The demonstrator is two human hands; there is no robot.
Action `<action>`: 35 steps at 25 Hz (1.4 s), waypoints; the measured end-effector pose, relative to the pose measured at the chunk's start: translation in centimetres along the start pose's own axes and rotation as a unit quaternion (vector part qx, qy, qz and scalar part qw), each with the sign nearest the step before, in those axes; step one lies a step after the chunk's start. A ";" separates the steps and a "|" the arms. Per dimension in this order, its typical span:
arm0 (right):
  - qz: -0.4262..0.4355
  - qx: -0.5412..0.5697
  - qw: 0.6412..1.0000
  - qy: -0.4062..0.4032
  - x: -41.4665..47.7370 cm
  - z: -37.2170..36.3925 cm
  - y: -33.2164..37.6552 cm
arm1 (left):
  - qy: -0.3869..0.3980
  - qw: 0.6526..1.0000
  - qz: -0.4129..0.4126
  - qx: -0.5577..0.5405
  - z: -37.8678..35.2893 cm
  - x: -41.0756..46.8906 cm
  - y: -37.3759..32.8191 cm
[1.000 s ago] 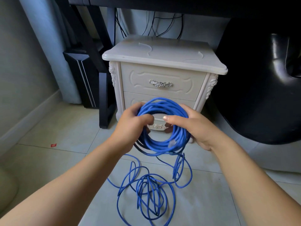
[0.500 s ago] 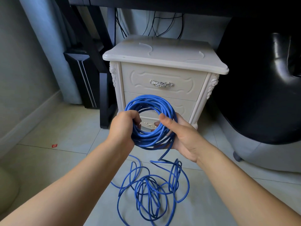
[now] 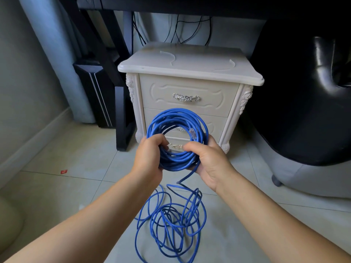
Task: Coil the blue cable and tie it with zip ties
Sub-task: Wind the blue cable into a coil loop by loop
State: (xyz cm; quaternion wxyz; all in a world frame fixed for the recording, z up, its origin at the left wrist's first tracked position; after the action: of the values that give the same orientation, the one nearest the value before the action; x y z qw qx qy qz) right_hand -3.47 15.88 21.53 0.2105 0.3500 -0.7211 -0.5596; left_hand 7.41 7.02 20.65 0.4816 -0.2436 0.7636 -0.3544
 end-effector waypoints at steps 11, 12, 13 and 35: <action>0.165 -0.470 0.853 0.156 -0.6 0.0 4.4 | 0.169 0.715 -0.407 0.542 -4.4 -3.0 -3.3; 0.166 -0.479 0.844 0.174 -0.9 -0.5 4.1 | 0.155 0.711 -0.403 0.555 -4.4 -3.0 -3.0; 0.168 -0.484 0.841 0.176 -1.0 -0.8 4.1 | 0.127 0.718 -0.397 0.557 -4.3 -3.0 -3.1; 0.019 -0.151 0.988 -0.008 1.0 1.8 0.7 | 0.110 0.980 -0.084 0.143 -0.9 0.0 -2.2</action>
State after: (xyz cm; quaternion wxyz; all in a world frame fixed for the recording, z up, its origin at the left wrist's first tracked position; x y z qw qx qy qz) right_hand -5.57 16.44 21.59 0.2653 0.2961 -0.6368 -0.6607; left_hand 6.62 5.87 22.63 0.3931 -0.1953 0.7298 -0.5242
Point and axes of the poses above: each hand's wrist, its own x-axis towards the middle knuckle, its own z-axis out of the back of the hand, y = z × x, the point moved 7 cm from there along x, towards the middle knuckle, and after that the axes turned 10 degrees about z, right-handed, at the moved point
